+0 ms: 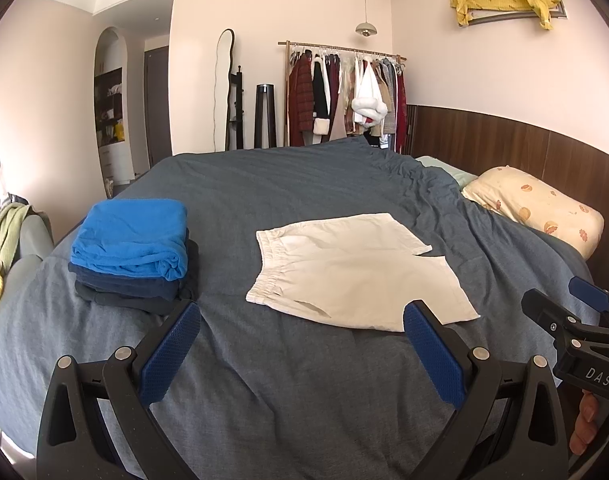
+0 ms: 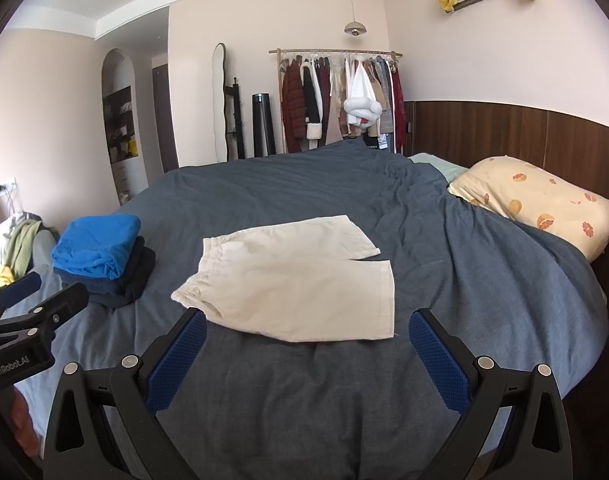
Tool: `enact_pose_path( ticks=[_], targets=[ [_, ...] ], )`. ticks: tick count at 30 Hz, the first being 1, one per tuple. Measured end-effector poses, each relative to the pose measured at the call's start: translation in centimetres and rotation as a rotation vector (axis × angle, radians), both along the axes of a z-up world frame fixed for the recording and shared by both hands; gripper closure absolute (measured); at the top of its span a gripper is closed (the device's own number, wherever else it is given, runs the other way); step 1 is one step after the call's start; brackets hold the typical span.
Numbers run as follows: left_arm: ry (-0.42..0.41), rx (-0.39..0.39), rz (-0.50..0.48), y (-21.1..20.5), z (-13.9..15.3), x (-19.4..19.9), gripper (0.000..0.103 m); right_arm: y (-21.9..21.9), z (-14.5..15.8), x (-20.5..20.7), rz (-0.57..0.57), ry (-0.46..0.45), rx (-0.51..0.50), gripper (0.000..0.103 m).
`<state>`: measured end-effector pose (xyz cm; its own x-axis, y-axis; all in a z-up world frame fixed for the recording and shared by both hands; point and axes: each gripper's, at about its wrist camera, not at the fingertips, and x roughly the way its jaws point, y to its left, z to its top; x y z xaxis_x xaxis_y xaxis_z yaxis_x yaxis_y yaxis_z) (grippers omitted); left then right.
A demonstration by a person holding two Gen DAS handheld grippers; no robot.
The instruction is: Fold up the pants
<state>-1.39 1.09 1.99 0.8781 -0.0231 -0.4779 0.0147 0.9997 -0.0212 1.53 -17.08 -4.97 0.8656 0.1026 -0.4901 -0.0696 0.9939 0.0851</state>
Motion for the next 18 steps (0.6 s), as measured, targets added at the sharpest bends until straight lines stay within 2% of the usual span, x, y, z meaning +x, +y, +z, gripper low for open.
enact_pose_path(
  ticks=[10,18],
  targets=[
    [0.036,0.0,-0.003,0.1,-1.2,1.1,0.0,0.2,-0.8,0.7,0.005,0.029,-0.008,0.001],
    [0.078,0.031,-0.002,-0.1,-3.5,3.2,0.0,0.6,-2.6,2.3,0.005,0.08,-0.025,0.001]
  ],
)
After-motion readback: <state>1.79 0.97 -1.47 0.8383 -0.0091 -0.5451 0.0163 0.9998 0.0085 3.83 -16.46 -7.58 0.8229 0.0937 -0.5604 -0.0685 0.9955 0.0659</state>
